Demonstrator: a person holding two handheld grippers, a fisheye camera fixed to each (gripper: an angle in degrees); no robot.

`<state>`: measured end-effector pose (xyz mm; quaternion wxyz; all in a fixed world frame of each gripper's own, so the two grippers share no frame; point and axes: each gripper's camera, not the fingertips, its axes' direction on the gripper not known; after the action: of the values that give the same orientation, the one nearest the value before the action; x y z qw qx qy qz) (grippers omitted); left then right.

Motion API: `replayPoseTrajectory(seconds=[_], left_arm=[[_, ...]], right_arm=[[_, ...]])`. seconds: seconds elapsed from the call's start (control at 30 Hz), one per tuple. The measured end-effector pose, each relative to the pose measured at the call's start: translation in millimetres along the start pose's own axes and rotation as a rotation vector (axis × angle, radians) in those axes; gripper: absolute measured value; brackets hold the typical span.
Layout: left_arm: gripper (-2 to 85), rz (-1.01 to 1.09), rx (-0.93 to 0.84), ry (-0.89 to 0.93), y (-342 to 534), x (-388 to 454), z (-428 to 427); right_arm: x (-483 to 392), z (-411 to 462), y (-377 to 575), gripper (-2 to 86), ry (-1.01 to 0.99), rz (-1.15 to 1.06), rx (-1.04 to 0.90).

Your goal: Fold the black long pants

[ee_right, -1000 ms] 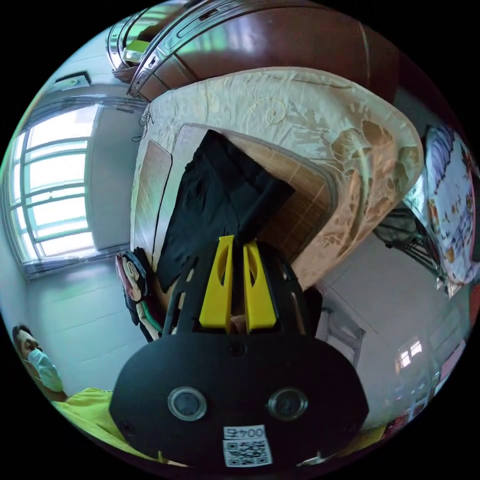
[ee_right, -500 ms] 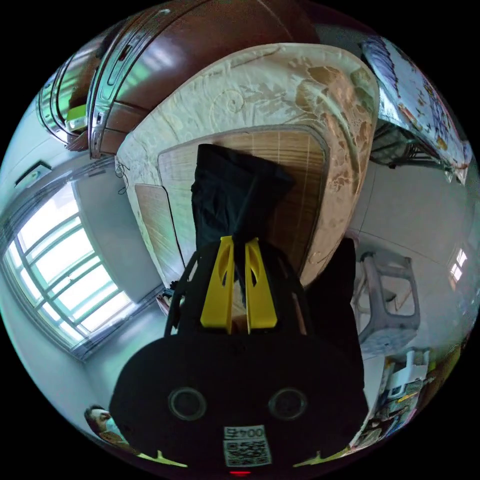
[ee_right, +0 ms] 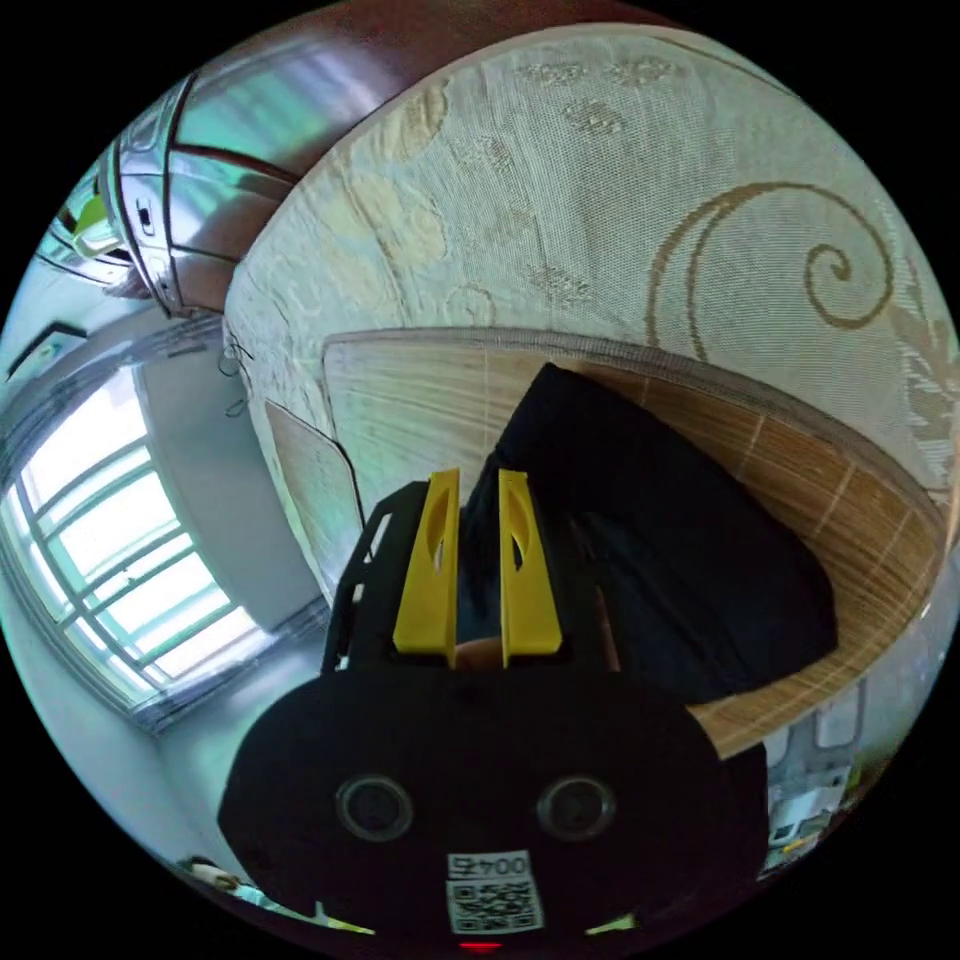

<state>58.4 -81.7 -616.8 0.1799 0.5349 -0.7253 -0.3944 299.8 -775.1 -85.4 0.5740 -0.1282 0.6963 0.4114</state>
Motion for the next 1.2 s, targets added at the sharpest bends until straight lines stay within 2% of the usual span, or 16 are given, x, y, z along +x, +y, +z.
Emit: replayPoseTrajectory(seconds=[0.1, 0.2, 0.27, 0.3, 0.37, 0.43, 0.53, 0.57, 0.63, 0.7, 0.77, 0.8, 0.83, 0.93, 1.07, 1.2], left_arm=[[1.2, 0.065, 0.034, 0.071, 4.5, -0.3, 38.5], [1.0, 0.21, 0.168, -0.001, 31.5, -2.1, 32.2], [0.9, 0.344, 0.261, -0.091, 58.0, -3.6, 23.5], [0.8, 0.426, 0.296, -0.177, 76.3, -6.8, 23.5], [0.8, 0.529, 0.308, -0.293, 101.0, -15.9, 33.7], [0.7, 0.617, 0.282, -0.397, 122.0, -31.6, 60.4], [0.6, 0.741, 0.221, -0.482, 134.7, -39.0, 107.6], [0.6, 0.777, 0.204, -0.507, 136.6, -37.3, 119.1], [0.5, 0.92, 0.16, -0.655, 143.9, -25.1, 165.9], [0.4, 0.971, 0.171, -0.799, 144.1, -18.1, 195.9], [0.3, 0.956, 0.134, -0.917, 134.5, -24.6, 220.7], [0.3, 0.974, 0.139, -0.905, 134.4, -31.8, 223.9], [0.3, 0.992, 0.174, -0.894, 139.2, -39.3, 220.7], [0.3, 0.962, 0.174, -0.93, 142.4, -49.0, 212.3], [0.3, 0.873, 0.123, -0.932, 147.2, -82.2, 171.6], [0.2, 0.682, 0.1, -0.801, 186.8, -169.5, 81.7]], right_arm=[[1.7, 39.6, 32.9, 7.6, -0.067, -0.066, 0.086], [-19.0, 67.1, 97.2, 6.5, -0.043, -0.29, 0.104], [-53.0, 99.9, 181.3, 4.8, 0.165, -0.581, 0.11], [-60.9, 111.2, 206.1, 4.3, 0.23, -0.653, 0.113], [-83.3, 167.9, 312.1, 2.4, 0.455, -0.919, 0.135], [-89.6, 219.6, 385.8, 0.8, 0.565, -1.064, 0.135], [-90.4, 310.5, 476.7, -0.3, 0.622, -1.203, 0.084], [-91.9, 346.8, 498.9, -0.5, 0.652, -1.209, 0.064], [-98.7, 394.5, 525.2, -0.5, 0.652, -1.217, 0.059], [-109.7, 438.9, 548.4, -0.5, 0.644, -1.254, 0.064], [-116.8, 517.3, 578.1, -0.3, 0.706, -1.333, -0.065], [-113.4, 539.4, 581.5, -0.3, 0.758, -1.3, -0.122], [-112.2, 550.5, 596.0, -0.4, 0.709, -1.25, -0.003], [-113.2, 585.3, 627.8, -0.5, 0.765, -1.232, 0.02], [-99.3, 604.5, 662.0, -0.7, 0.73, -1.238, -0.129], [-63.6, 604.7, 697.1, -0.8, 0.721, -1.266, -0.256]])
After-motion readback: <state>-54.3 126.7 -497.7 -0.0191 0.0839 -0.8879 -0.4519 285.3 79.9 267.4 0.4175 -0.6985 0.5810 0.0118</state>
